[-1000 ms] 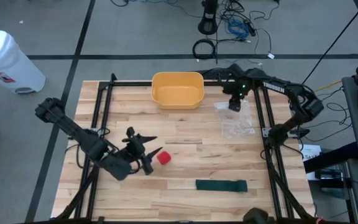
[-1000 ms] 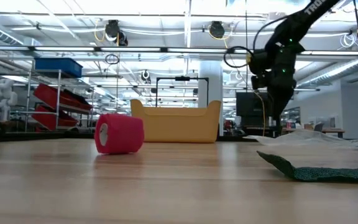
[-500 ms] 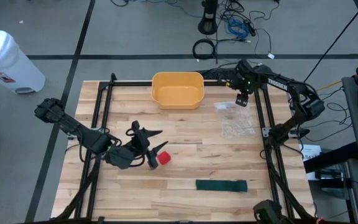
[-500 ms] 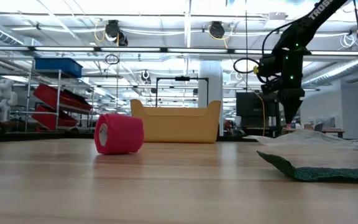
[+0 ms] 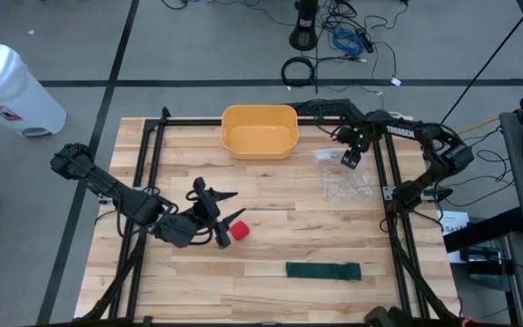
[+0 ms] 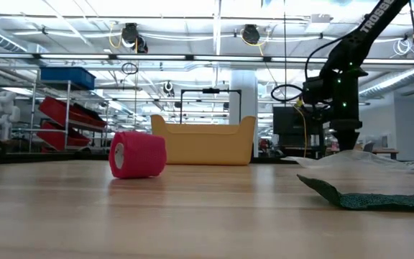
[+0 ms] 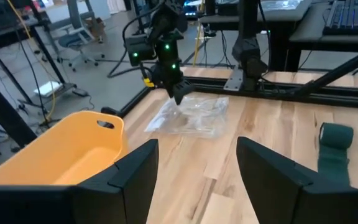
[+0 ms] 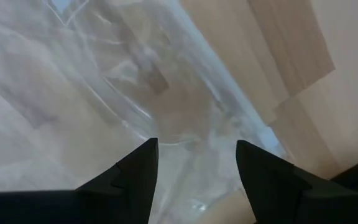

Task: Roll bandage
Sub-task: Open the transparent zip bag

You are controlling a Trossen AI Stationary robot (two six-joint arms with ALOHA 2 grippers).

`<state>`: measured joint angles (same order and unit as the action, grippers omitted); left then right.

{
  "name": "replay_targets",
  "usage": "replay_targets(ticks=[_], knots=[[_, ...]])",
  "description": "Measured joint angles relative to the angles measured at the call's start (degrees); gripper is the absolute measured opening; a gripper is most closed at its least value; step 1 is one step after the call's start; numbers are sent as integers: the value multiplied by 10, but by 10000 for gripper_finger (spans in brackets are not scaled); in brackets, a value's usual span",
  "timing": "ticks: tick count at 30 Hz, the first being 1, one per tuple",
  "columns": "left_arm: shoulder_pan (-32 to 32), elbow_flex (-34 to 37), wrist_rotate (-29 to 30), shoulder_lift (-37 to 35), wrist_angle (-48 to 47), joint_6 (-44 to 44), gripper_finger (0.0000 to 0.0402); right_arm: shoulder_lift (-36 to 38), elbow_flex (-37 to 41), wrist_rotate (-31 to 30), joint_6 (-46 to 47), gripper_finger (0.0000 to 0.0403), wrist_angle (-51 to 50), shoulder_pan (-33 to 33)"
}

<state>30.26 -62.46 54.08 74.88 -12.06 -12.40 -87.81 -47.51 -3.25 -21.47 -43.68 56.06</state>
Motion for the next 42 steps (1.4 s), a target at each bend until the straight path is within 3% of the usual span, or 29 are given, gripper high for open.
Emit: replay_targets(ticks=[24, 42], knots=[[-40, 0, -13, 0, 17, 27, 223, -1, 0, 3, 73, 201, 58, -112], [-39, -1, -31, 0, 27, 27, 223, -62, -3, 2, 134, 201, 61, -180]])
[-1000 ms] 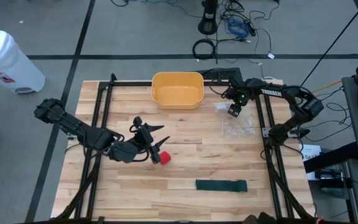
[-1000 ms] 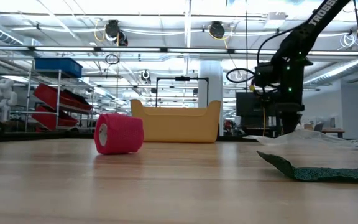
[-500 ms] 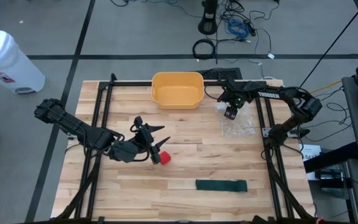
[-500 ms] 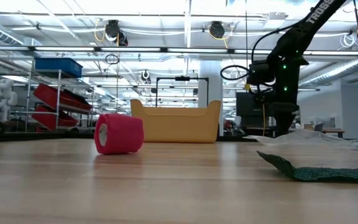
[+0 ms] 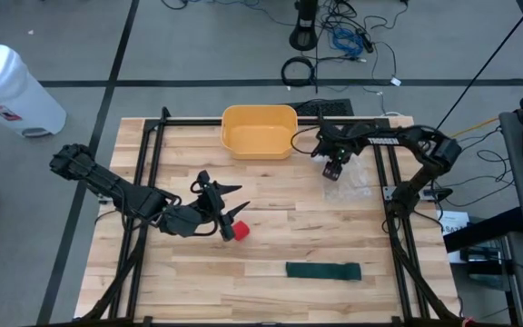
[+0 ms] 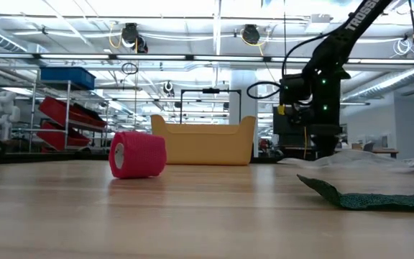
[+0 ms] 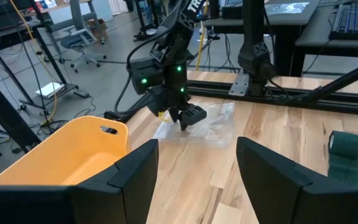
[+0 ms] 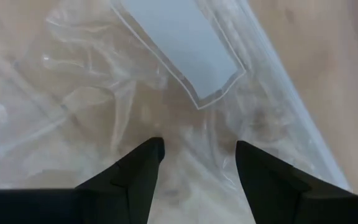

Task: Roll bandage
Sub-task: Open the transparent zip bag

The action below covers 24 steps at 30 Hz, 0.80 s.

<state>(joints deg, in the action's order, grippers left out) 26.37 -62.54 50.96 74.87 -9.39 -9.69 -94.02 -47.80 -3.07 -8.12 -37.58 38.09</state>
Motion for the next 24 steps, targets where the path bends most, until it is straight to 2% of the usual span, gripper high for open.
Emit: replay_targets(ticks=[3, 13, 16, 19, 24], knots=[[0, 0, 0, 0, 0, 0, 223, 0, 0, 28, 34, 201, 0, -22], [0, 0, -1, 0, -1, 0, 223, 16, -65, 37, 69, 201, -76, -66], [0, 0, -1, 0, -1, 0, 223, 32, -90, 26, 58, 201, -107, -68], [0, 0, -1, 0, -3, 0, 223, 45, -107, -18, 23, 201, -124, -61], [0, 0, -1, 0, -6, 1, 223, 39, -102, -53, -51, 201, -136, -15]])
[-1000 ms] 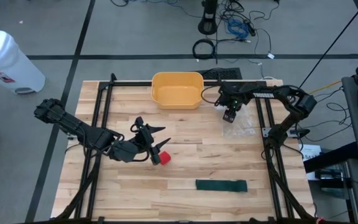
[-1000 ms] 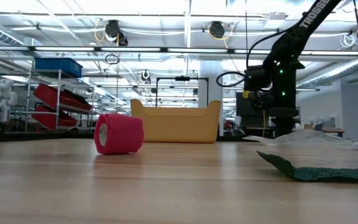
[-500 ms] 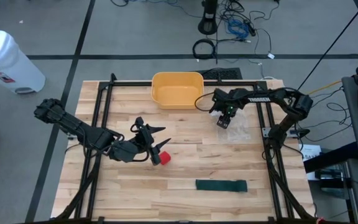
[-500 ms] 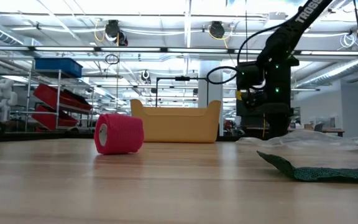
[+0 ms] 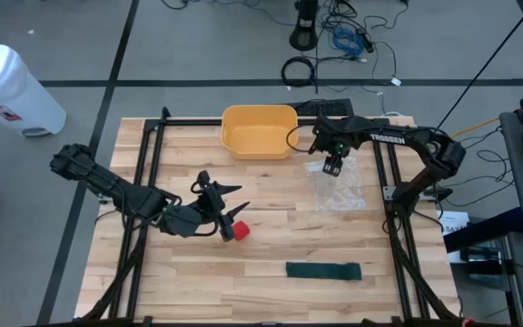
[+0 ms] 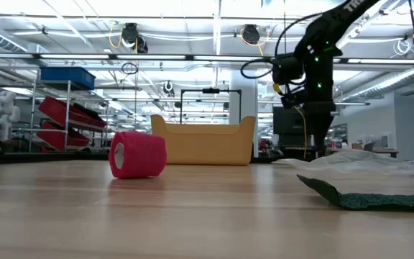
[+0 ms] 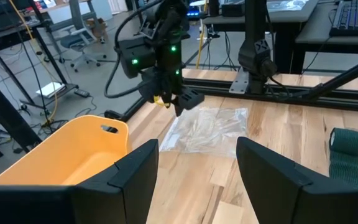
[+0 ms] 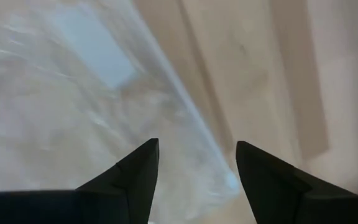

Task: Roll bandage
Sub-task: Open the transparent zip bag

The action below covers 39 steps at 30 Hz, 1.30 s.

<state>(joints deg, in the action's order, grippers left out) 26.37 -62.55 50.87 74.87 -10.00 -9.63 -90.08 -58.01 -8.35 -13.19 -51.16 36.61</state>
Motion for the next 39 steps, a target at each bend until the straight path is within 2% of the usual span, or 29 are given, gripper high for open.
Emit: replay_targets(ticks=[9, 15, 18, 21, 29, 33, 39], knots=[[1, 0, -13, 0, 0, 0, 223, -6, 48, 9, -40, 201, 26, 127], [1, 0, -13, 0, 0, 11, 223, -6, 92, 27, -56, 201, 64, 179], [1, 0, -13, 0, 0, 12, 223, -6, 113, 37, -52, 201, 87, 192], [1, 0, -13, 0, 0, 14, 223, -3, 125, 75, -31, 201, 99, 198], [1, 0, -13, 0, 1, 14, 223, -3, 129, 128, 39, 201, 72, 196], [1, 0, -13, 0, 1, 14, 223, -4, 129, 137, 44, 201, 69, 196], [1, 0, -13, 0, 1, 14, 223, -4, 130, 206, 28, 201, 56, 196]])
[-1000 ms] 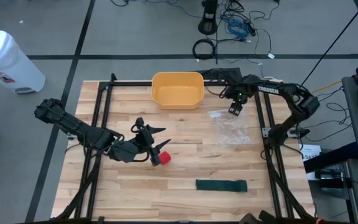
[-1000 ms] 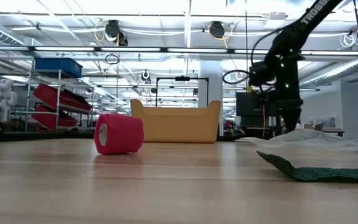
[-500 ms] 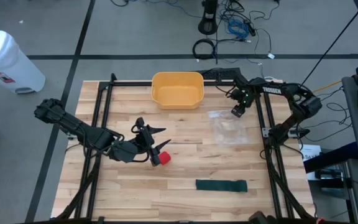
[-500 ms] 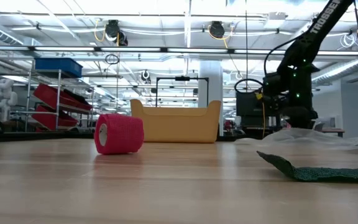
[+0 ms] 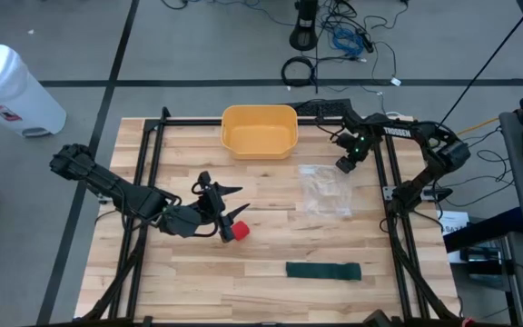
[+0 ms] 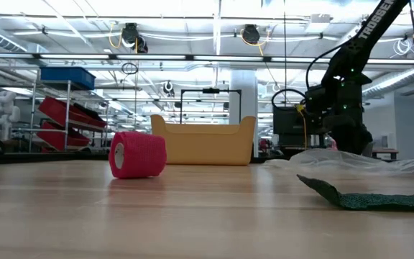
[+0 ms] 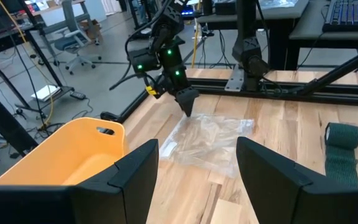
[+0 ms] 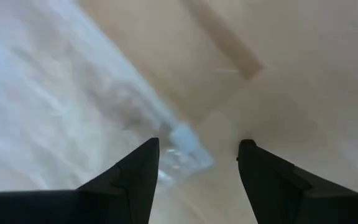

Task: Roll bandage
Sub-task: Open the transparent zip bag

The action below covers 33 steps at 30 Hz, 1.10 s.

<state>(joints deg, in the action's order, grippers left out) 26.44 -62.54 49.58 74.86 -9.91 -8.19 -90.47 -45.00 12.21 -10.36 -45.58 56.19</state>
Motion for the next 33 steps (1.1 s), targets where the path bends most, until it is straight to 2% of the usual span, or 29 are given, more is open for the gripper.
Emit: replay_targets(ticks=[8, 12, 24, 30, 33], knots=[[0, 0, 0, 0, 0, 0, 223, -1, 1, 34, -13, 201, -13, -6], [0, 0, 0, 0, 0, 1, 223, -1, 1, 34, -13, 188, -13, -18], [0, 0, 0, 0, 0, 1, 223, -2, 2, 38, -24, 86, -11, -45], [0, 0, 1, 0, 0, 1, 223, -2, 2, 37, -54, 13, -12, -57], [0, 0, 1, 0, 0, 0, 223, -2, 2, 39, -55, 6, -11, -67]])
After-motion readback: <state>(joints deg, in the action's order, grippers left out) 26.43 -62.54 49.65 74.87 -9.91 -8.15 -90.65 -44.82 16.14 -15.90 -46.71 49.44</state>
